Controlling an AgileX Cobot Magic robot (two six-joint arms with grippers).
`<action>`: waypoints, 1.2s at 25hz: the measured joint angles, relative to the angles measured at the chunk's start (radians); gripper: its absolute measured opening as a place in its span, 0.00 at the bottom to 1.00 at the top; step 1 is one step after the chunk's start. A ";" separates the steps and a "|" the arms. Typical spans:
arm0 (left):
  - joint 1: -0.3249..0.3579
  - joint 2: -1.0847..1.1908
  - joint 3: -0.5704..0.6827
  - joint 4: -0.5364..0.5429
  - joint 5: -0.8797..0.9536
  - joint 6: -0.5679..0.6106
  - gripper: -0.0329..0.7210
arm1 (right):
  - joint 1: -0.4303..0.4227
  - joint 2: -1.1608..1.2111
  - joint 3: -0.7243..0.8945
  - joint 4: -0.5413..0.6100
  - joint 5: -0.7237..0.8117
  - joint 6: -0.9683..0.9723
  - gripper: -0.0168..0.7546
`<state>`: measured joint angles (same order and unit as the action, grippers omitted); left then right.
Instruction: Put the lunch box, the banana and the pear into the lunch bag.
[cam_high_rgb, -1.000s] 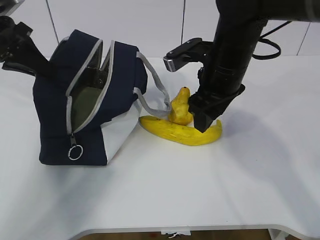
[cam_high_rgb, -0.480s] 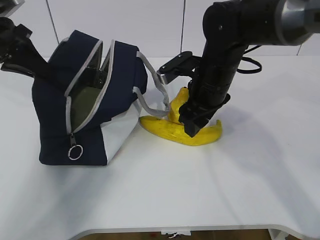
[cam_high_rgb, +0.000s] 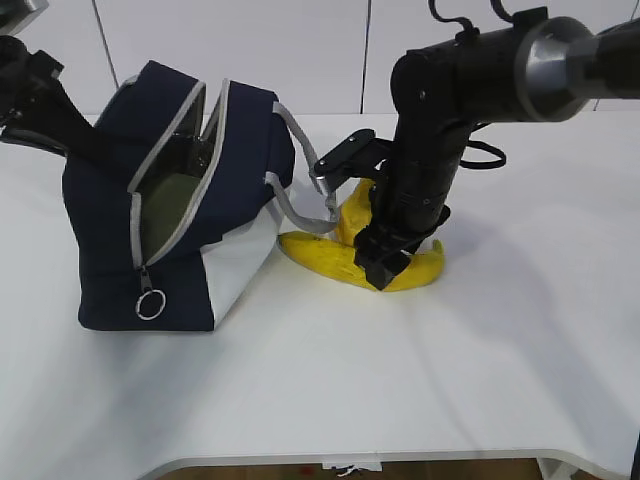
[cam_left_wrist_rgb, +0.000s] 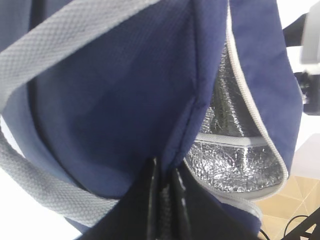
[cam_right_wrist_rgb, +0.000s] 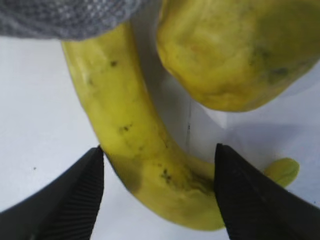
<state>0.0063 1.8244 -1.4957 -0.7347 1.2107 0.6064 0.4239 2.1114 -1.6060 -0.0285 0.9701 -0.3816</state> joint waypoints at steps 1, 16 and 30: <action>0.000 0.000 0.000 0.000 0.000 0.000 0.06 | 0.000 0.002 0.000 0.000 -0.006 0.000 0.71; 0.000 0.000 0.000 0.000 0.000 0.000 0.06 | 0.000 0.009 0.000 0.016 -0.033 -0.050 0.71; 0.000 0.000 0.000 0.000 0.000 0.000 0.06 | 0.000 0.010 0.000 0.020 -0.023 -0.112 0.71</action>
<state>0.0063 1.8244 -1.4957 -0.7344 1.2107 0.6064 0.4239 2.1216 -1.6060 -0.0082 0.9476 -0.4936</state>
